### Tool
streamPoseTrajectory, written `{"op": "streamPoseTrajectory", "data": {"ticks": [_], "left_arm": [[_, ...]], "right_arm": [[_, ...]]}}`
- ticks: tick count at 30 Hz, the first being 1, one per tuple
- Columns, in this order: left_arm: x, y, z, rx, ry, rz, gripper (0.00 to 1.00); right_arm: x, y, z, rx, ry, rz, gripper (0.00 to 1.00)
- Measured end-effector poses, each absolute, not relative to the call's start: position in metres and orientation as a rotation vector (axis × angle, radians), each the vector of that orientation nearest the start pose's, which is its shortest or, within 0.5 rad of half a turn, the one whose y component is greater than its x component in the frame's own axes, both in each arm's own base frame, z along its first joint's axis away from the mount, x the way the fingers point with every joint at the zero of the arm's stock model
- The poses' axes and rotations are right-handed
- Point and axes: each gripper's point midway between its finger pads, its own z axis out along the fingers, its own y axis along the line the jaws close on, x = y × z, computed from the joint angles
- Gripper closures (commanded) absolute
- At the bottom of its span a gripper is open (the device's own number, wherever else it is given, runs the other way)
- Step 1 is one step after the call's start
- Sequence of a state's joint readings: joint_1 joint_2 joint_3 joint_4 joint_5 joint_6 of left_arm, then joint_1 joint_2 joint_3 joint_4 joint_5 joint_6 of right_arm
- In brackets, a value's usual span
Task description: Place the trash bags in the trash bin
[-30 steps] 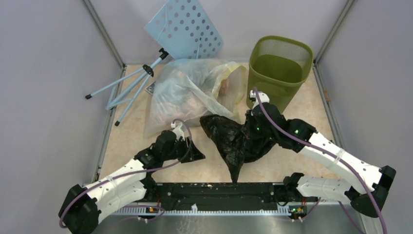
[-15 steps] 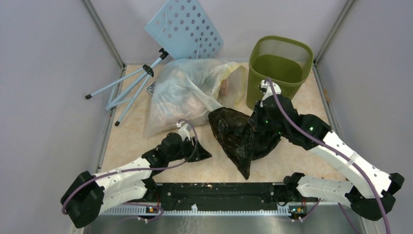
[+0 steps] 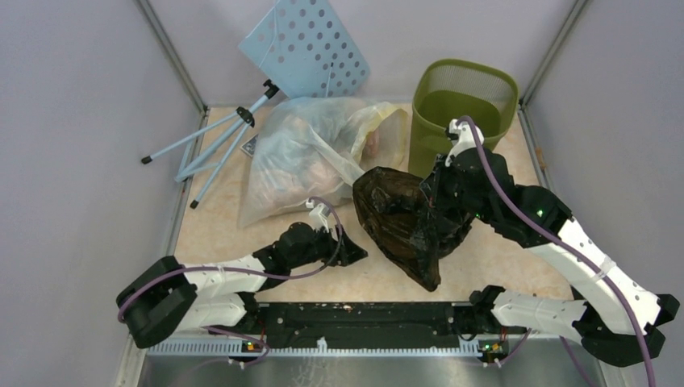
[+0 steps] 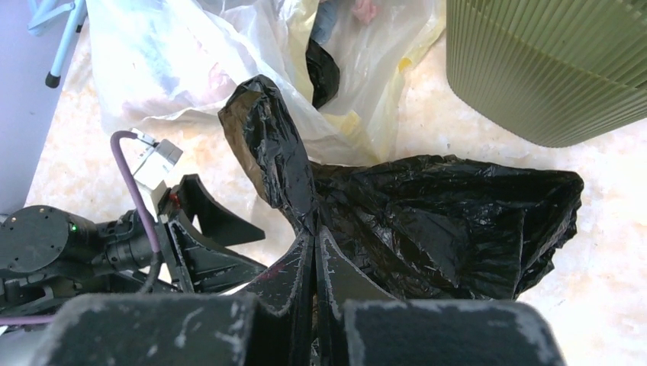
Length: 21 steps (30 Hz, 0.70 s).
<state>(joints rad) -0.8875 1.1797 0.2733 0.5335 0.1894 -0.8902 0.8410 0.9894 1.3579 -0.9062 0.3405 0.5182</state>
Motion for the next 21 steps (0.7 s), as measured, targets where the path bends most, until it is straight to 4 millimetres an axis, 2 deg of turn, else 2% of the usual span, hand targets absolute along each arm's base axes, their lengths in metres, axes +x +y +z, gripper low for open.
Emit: {"op": "streamPoseTrajectory", "data": {"ticks": [4, 8, 13, 15, 19, 21], "left_arm": [[0.162, -0.311, 0.086, 0.159, 2.183, -1.303, 0.12], [0.171, -0.33, 0.092, 0.178, 2.148, -1.329, 0.15], [0.186, -0.355, 0.098, 0.185, 2.092, -1.371, 0.28], [0.193, -0.364, 0.095, 0.185, 2.087, -1.375, 0.36], [0.203, -0.372, 0.082, 0.153, 2.094, -1.357, 0.72], [0.205, -0.371, 0.077, 0.139, 2.099, -1.341, 0.87]], "right_arm": [[0.21, 0.175, 0.319, -0.138, 2.113, 0.456, 1.0], [0.208, 0.171, 0.321, -0.135, 2.109, 0.453, 1.0], [0.204, 0.165, 0.329, -0.124, 2.09, 0.46, 1.0], [0.203, 0.161, 0.333, -0.113, 2.074, 0.459, 1.0], [0.201, 0.151, 0.341, -0.089, 2.053, 0.441, 1.0], [0.2, 0.146, 0.347, -0.073, 2.035, 0.435, 1.0]]}}
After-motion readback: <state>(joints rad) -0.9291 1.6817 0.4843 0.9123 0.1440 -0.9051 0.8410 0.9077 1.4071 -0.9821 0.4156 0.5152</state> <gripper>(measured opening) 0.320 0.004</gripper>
